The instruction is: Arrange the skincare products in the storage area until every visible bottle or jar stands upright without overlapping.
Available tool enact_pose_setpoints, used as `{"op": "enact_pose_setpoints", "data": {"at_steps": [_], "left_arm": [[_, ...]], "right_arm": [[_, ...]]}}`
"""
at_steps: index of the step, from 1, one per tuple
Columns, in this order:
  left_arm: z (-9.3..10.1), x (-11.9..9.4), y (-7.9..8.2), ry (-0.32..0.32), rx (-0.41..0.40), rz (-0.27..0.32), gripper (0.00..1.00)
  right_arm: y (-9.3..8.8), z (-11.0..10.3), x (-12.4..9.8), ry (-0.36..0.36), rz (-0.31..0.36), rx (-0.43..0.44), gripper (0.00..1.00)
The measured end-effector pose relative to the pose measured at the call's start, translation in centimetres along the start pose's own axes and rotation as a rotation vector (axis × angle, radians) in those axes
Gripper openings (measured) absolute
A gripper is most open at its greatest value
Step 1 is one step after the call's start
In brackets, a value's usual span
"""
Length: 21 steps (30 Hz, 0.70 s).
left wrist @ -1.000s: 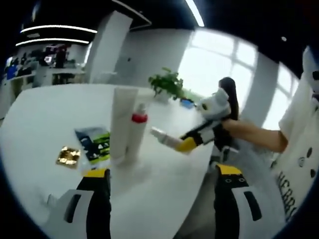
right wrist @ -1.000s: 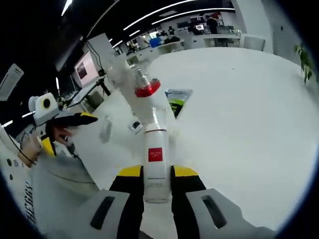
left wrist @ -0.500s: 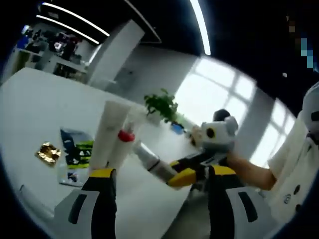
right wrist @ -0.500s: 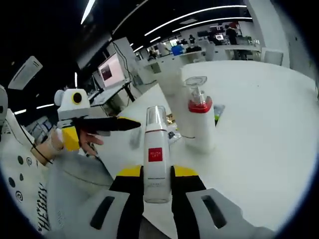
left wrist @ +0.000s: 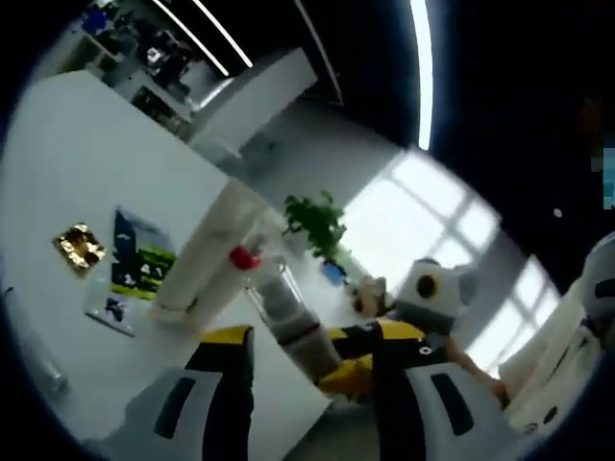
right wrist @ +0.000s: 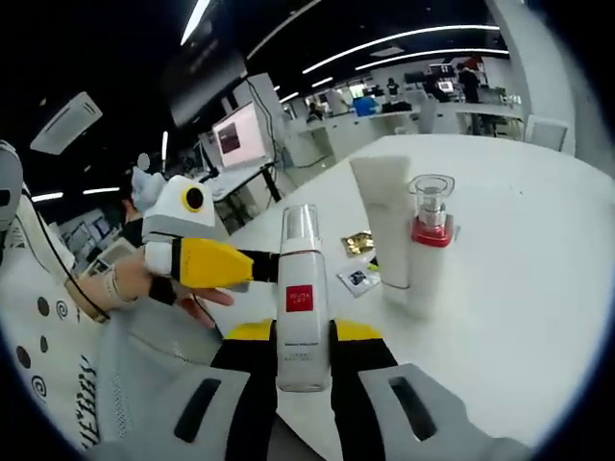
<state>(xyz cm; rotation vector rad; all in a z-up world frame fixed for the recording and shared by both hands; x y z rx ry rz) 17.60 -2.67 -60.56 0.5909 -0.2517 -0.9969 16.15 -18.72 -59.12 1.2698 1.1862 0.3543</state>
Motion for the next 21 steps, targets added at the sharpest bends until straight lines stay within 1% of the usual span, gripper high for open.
{"op": "enact_pose_setpoints", "data": {"at_steps": [1,2,3,5,7,10,12,15,19,21], "left_arm": [[0.1,0.1,-0.1,0.002,-0.002,0.0,0.39],[0.1,0.1,-0.1,0.006,-0.013,0.006,0.4],[0.3,0.3,0.0,0.002,-0.035,0.033,0.41],[0.4,0.4,-0.1,0.0,-0.04,0.031,0.38],[0.4,0.6,-0.2,0.013,-0.027,0.034,0.34],[0.4,0.7,-0.3,0.014,-0.047,0.033,0.3],[0.5,0.7,-0.4,0.012,-0.057,0.046,0.27],[0.4,0.6,-0.2,0.009,-0.061,0.05,0.22],[0.5,0.6,-0.3,0.011,-0.076,0.05,0.21],[0.5,0.6,-0.4,0.011,-0.08,0.044,0.2]], "right_arm": [[0.2,-0.1,0.0,-0.002,0.005,-0.007,0.19],[0.4,-0.2,0.1,-0.004,0.007,-0.016,0.19],[0.6,-0.4,0.1,-0.009,0.008,-0.032,0.19],[0.9,-0.6,0.2,-0.022,0.005,-0.063,0.19],[1.2,-1.0,0.4,-0.028,0.012,-0.082,0.19],[1.4,-1.3,0.5,-0.025,0.027,-0.083,0.19],[1.4,-1.5,0.6,-0.049,0.018,-0.117,0.19],[1.5,-1.7,0.7,-0.062,0.014,-0.133,0.19],[1.4,-1.3,0.6,-0.075,0.01,-0.147,0.19],[1.4,-1.6,0.7,-0.084,0.002,-0.166,0.19]]}}
Point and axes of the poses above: the point that each gripper's makers call its tool centre point, and the gripper's own axes: x roughly forward along the fingers, z roughly to its right, y roughly out of its top, the point moved 9 cm from there along -x, roughly backward along the fingers, and after that the axes turned 9 degrees about -x, right-handed, at the moved point
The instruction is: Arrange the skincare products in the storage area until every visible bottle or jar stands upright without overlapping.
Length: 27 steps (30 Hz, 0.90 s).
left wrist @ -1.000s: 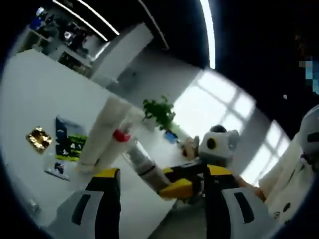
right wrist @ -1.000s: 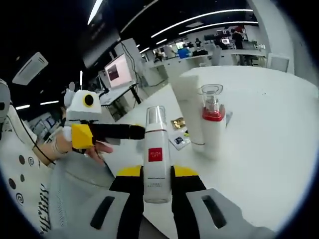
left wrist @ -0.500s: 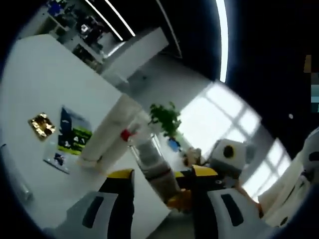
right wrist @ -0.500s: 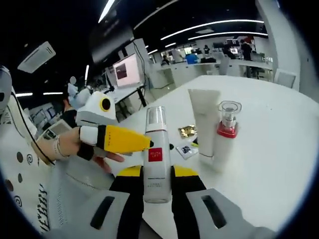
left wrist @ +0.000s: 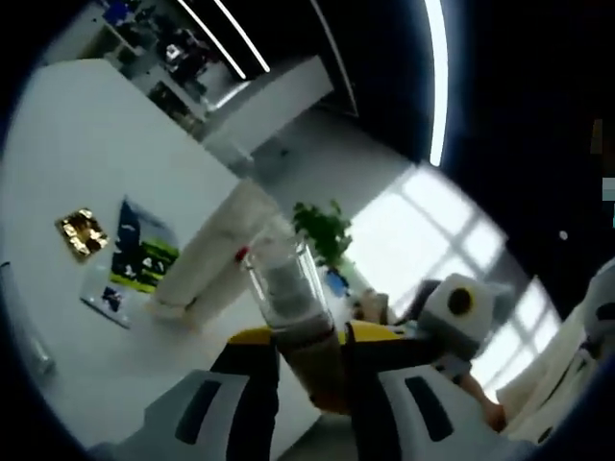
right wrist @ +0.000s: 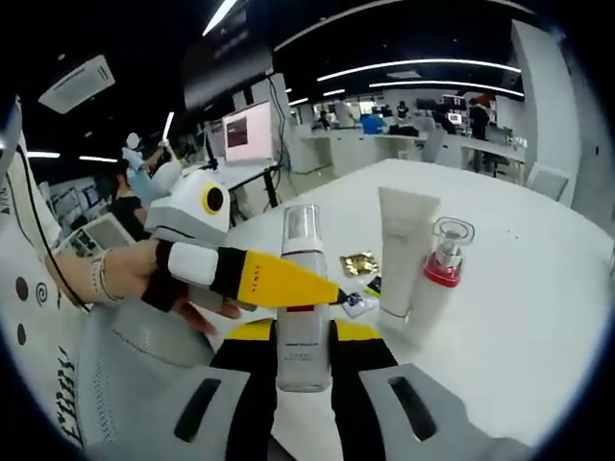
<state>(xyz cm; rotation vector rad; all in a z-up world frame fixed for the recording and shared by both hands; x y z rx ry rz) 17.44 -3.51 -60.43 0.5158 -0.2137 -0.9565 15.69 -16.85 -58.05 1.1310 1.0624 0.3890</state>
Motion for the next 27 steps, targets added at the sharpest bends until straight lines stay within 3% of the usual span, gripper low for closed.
{"op": "enact_pose_setpoints", "data": {"at_steps": [7,13,21,24,27], "left_arm": [[0.4,-0.1,0.2,0.021,0.008,-0.013,0.17],[0.6,0.1,0.6,0.041,0.069,-0.033,0.15],[0.2,-0.2,1.5,0.067,0.124,-0.046,0.15],[-0.7,-0.6,2.1,0.133,0.221,-0.064,0.15],[-1.1,-0.8,2.2,0.164,0.267,-0.085,0.15]], "right_arm": [[-0.2,-0.2,0.5,-0.012,0.008,-0.035,0.2],[-0.2,-0.3,0.9,-0.013,0.014,-0.132,0.22],[-1.2,0.0,0.9,-0.01,-0.018,-0.131,0.27],[-1.5,0.2,0.3,-0.019,-0.012,-0.107,0.27],[-1.6,0.6,-0.2,-0.023,-0.011,-0.087,0.28]]}}
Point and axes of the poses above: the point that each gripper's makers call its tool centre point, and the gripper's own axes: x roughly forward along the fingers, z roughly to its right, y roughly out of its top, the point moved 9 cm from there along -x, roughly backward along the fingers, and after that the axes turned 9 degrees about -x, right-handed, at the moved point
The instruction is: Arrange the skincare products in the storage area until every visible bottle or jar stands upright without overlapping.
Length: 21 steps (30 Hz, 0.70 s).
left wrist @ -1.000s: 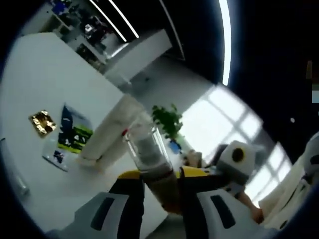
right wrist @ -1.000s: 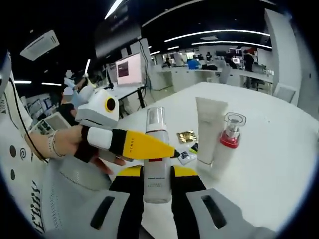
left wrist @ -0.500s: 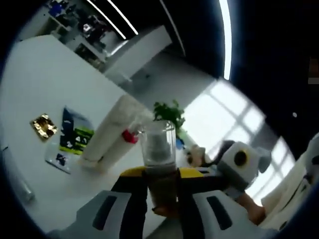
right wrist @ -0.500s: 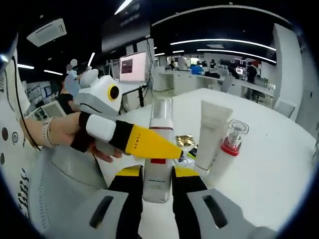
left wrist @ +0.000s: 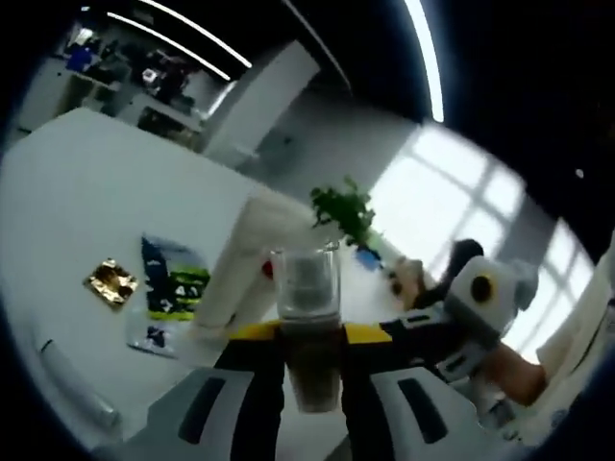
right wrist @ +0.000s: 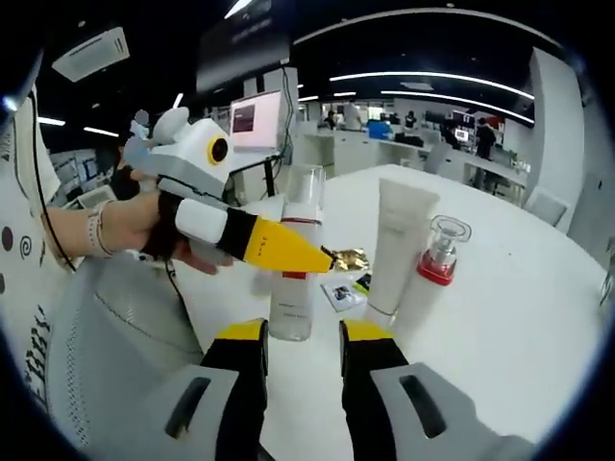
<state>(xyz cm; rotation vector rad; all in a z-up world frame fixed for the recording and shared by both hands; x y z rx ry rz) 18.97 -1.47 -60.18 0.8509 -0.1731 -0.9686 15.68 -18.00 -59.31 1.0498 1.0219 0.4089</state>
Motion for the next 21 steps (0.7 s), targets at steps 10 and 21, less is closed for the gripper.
{"op": "enact_pose_setpoints", "data": {"at_steps": [10,21], "left_arm": [[0.4,0.7,-0.8,0.067,0.264,-0.1,0.15],[0.8,1.4,-1.4,0.078,0.448,-0.157,0.15]], "right_arm": [[0.8,0.1,-0.4,-0.015,0.05,0.032,0.29],[1.3,0.4,-0.5,-0.019,0.074,0.043,0.29]]}}
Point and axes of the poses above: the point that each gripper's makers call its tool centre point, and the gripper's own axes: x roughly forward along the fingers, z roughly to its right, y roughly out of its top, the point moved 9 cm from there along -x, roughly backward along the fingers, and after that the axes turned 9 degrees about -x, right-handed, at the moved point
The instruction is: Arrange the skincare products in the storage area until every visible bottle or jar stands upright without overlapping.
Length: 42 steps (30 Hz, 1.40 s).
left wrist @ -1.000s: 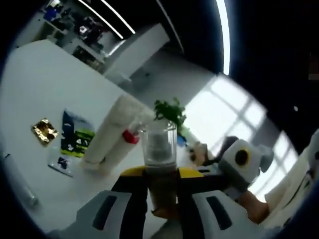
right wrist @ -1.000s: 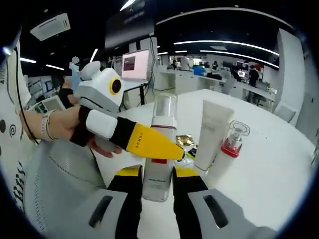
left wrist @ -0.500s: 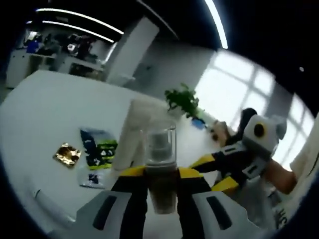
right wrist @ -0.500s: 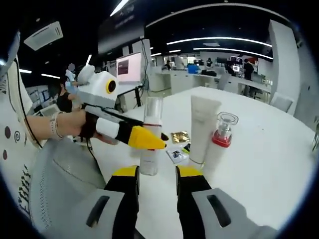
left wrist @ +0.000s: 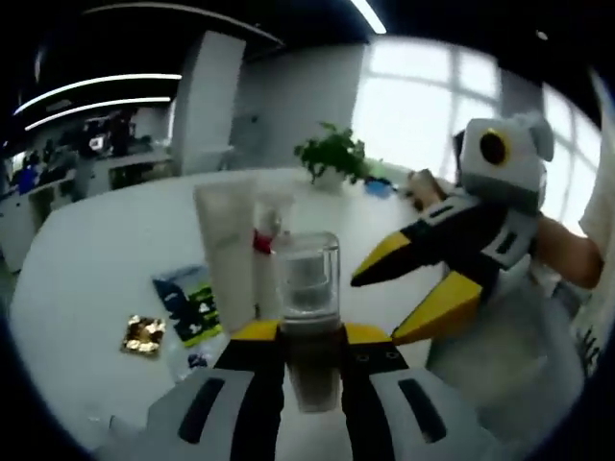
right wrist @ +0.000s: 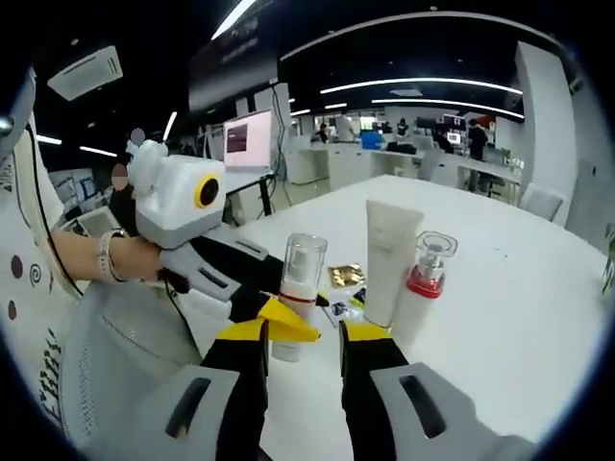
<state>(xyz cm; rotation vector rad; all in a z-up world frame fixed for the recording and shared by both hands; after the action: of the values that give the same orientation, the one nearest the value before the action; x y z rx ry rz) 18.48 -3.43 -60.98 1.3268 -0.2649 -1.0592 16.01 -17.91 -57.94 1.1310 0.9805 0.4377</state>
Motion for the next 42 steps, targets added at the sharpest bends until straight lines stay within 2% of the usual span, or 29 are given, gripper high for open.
{"op": "enact_pose_setpoints", "data": {"at_steps": [4,8,12,13,14,15,17,20,24,28,33,42], "left_arm": [[0.3,0.3,-0.3,-0.031,0.06,-0.011,0.15],[0.6,0.7,-0.6,-0.049,0.109,-0.036,0.15],[2.2,0.8,-0.5,-0.217,0.172,0.008,0.15],[2.5,0.8,-0.5,-0.236,0.17,0.012,0.15],[2.4,0.8,-0.6,-0.217,0.172,0.003,0.15],[2.5,0.8,-0.6,-0.226,0.193,0.0,0.15],[2.6,0.9,-0.7,-0.266,0.183,0.009,0.15],[2.4,0.9,-0.7,-0.29,0.147,0.02,0.15],[2.6,0.8,-0.5,-0.394,0.135,0.045,0.15],[2.6,0.8,-0.5,-0.429,0.142,0.047,0.15],[2.6,0.8,-0.6,-0.478,0.119,0.06,0.15],[2.8,1.2,-1.1,-0.484,0.163,0.03,0.15]], "right_arm": [[0.3,0.0,0.1,0.016,0.03,0.036,0.3],[0.5,-0.3,0.5,0.016,0.03,0.019,0.31],[0.7,-0.1,0.6,0.017,0.045,0.016,0.31],[0.9,-0.1,0.6,0.015,0.052,0.015,0.3],[0.9,-0.1,0.6,0.02,0.056,0.015,0.29],[1.1,-0.1,0.4,0.026,0.066,0.011,0.28],[1.2,-0.2,0.3,0.033,0.082,0.009,0.28],[1.2,-0.2,0.3,0.04,0.095,0.003,0.26],[1.2,-0.3,0.3,0.058,0.11,0.008,0.27],[1.5,-0.6,0.1,0.092,0.127,-0.025,0.24],[1.7,-0.6,-0.1,0.109,0.142,-0.025,0.25],[1.4,-0.6,0.0,0.129,0.12,-0.045,0.23]]}}
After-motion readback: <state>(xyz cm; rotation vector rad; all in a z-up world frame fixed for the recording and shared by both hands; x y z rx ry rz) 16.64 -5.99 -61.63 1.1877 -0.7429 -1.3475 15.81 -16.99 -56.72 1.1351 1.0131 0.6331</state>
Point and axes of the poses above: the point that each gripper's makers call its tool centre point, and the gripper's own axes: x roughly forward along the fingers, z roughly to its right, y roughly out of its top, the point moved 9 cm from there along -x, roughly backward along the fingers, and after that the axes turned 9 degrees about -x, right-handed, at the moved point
